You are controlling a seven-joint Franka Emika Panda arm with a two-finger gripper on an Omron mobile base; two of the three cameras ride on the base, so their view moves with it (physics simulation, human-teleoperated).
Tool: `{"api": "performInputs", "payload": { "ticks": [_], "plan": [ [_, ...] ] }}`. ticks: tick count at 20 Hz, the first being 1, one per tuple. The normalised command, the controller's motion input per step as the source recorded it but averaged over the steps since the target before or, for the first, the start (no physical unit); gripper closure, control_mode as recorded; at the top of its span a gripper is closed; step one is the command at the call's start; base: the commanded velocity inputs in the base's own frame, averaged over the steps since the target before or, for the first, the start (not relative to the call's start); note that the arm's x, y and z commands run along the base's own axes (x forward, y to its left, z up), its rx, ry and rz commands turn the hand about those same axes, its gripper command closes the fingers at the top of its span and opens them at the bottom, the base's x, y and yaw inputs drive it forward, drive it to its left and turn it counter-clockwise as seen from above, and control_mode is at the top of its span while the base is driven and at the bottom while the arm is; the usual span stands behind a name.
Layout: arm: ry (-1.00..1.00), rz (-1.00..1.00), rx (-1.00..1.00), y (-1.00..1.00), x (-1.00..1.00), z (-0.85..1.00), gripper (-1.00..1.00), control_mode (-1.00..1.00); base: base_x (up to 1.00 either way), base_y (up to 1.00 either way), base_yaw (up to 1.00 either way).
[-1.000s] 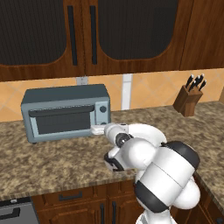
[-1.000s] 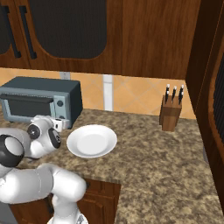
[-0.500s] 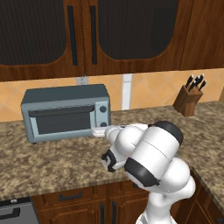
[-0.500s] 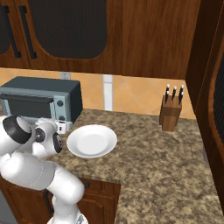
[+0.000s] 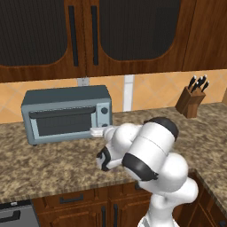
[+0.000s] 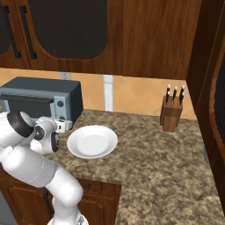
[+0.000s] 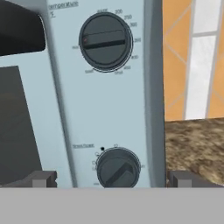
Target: Pick up the kebab skewer and baguette bread, and place them inside the toaster oven. Close the toaster oven door and start by setting the timer.
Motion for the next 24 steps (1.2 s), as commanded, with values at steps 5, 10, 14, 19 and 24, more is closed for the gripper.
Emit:
{"api": "performInputs", "payload": {
  "ticks": [5,10,14,19,24],
  "plan": [
    [-0.05,0.0,0.0,0.0,0.01,-0.09,-1.0,-1.0,0.0,0.0,0.0],
    [-0.08,0.0,0.0,-0.01,0.01,-0.21,-1.0,-1.0,0.0,0.0,0.0],
    [-0.06,0.0,0.0,-0.14,0.04,-0.13,-1.0,-1.0,0.0,0.0,0.0],
    [-0.07,0.0,0.0,-0.23,0.02,-0.12,-1.0,-1.0,0.0,0.0,0.0],
    [-0.03,0.0,0.0,-0.1,0.08,-0.04,-1.0,-1.0,0.0,0.0,0.0]
  ]
}}
